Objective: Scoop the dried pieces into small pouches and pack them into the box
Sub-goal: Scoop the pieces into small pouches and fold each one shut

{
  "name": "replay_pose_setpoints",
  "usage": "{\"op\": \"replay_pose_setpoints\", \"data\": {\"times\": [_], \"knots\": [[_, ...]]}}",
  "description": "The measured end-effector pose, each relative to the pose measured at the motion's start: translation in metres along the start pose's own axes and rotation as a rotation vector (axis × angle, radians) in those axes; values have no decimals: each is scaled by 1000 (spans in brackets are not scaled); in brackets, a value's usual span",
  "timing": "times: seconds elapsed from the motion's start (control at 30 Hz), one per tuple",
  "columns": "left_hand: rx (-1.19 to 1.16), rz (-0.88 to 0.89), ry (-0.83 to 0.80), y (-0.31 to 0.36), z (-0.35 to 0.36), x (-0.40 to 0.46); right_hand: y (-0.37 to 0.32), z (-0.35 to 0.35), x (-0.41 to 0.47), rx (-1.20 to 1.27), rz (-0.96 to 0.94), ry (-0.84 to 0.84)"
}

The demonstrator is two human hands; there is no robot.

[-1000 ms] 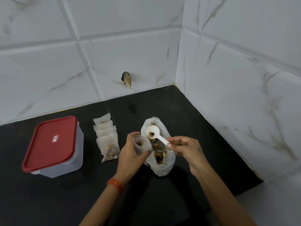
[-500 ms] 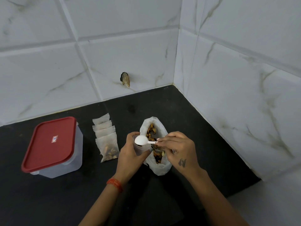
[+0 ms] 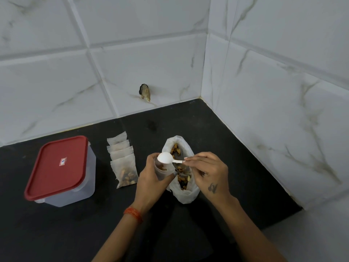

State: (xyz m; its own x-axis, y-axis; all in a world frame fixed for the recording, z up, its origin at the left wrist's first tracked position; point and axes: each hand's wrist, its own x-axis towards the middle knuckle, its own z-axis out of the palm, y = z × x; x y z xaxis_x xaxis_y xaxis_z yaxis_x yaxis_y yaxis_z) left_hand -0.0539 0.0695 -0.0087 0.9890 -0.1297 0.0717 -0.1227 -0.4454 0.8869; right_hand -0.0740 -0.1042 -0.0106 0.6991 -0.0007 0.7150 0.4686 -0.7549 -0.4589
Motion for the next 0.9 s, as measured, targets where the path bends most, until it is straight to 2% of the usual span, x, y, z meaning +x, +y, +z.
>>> {"op": "replay_pose_setpoints", "data": {"times": [0.1, 0.2, 0.27, 0.37, 0.47, 0.57, 0.63, 0.8, 0.9], "knots": [[-12, -13, -12, 0, 0, 0, 2, 1, 2, 22, 38, -72], [10, -10, -6, -1, -1, 1, -2, 0, 2, 104, 160, -28], [17, -15, 0, -2, -1, 1, -7, -4, 5, 230, 396, -55], [29, -22, 7, -2, -2, 2, -5, -10, 6, 313, 750, -216], [20, -32, 3, -3, -2, 2, 6, -11, 1, 486, 1123, -284], [13, -49, 0, -4, -2, 2, 10, -7, -7, 532, 1331, -310], [9, -56, -1, -4, -2, 1, 11, -5, -10, 420, 1317, -334], [7, -56, -4, 1, -2, -2, 9, -4, -4, 1, 1073, -524], [2, -55, -5, 3, -4, -2, 0, -5, 3, -84, 855, -491]]}}
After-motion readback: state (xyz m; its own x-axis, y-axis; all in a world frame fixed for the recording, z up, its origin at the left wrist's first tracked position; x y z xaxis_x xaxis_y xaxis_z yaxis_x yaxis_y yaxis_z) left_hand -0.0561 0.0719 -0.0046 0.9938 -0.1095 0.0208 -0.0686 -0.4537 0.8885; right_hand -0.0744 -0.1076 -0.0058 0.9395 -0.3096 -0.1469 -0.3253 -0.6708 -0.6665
